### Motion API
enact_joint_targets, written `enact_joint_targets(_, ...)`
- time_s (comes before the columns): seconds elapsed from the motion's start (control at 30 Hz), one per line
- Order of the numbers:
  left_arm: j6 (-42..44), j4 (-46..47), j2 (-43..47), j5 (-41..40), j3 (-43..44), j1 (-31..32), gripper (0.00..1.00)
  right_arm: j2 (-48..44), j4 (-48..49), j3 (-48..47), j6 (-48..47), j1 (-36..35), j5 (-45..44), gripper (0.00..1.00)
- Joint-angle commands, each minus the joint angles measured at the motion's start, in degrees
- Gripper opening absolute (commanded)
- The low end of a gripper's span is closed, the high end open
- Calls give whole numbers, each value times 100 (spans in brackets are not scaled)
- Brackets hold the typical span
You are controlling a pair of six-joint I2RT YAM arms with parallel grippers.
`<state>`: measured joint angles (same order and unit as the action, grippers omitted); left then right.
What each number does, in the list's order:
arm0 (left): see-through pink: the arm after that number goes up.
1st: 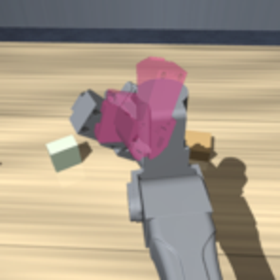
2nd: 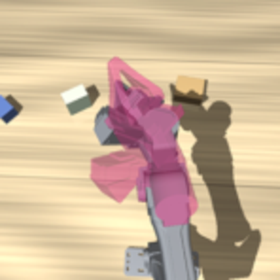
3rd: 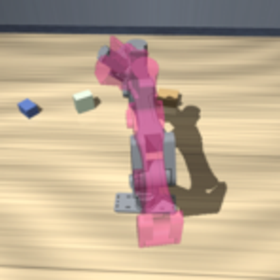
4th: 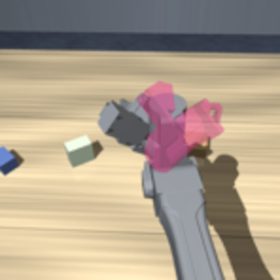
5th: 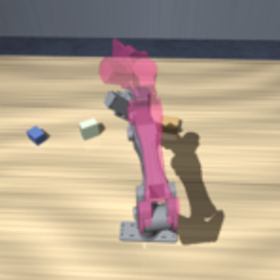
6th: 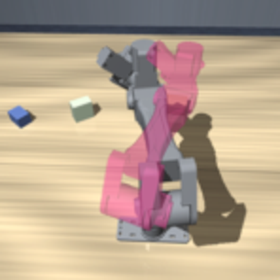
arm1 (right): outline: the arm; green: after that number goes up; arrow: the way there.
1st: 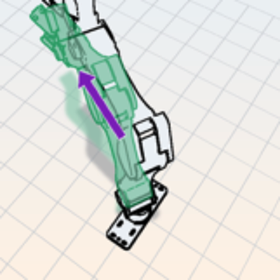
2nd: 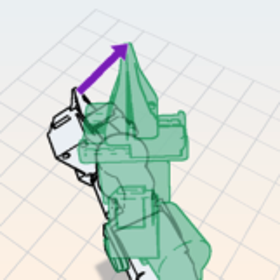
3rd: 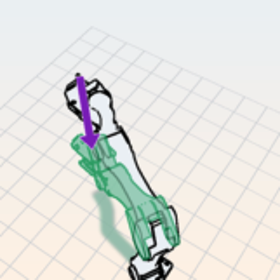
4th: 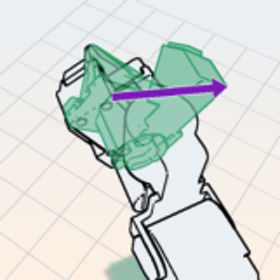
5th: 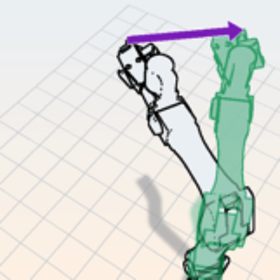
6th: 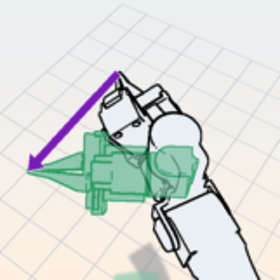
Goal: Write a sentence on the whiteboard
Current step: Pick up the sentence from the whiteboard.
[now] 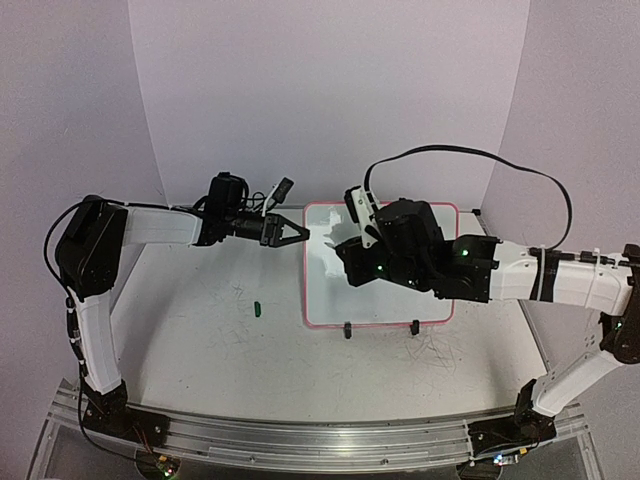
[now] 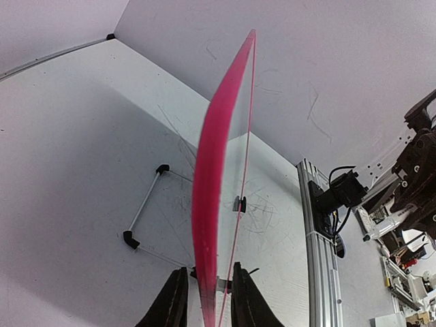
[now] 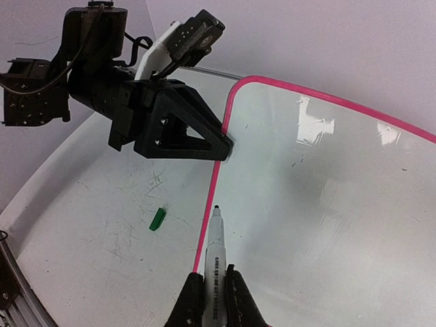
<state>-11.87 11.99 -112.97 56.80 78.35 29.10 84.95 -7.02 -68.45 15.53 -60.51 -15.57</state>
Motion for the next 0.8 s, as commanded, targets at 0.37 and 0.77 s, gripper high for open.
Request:
enact_joint_targets(0.37, -17, 23, -50, 76, 67, 17, 24, -115, -3, -36, 116, -131, -590, 0)
enact_joint_targets(0.77, -6, 23, -147, 96, 74, 25, 27, 669, 15, -881, -78, -115, -1027, 0)
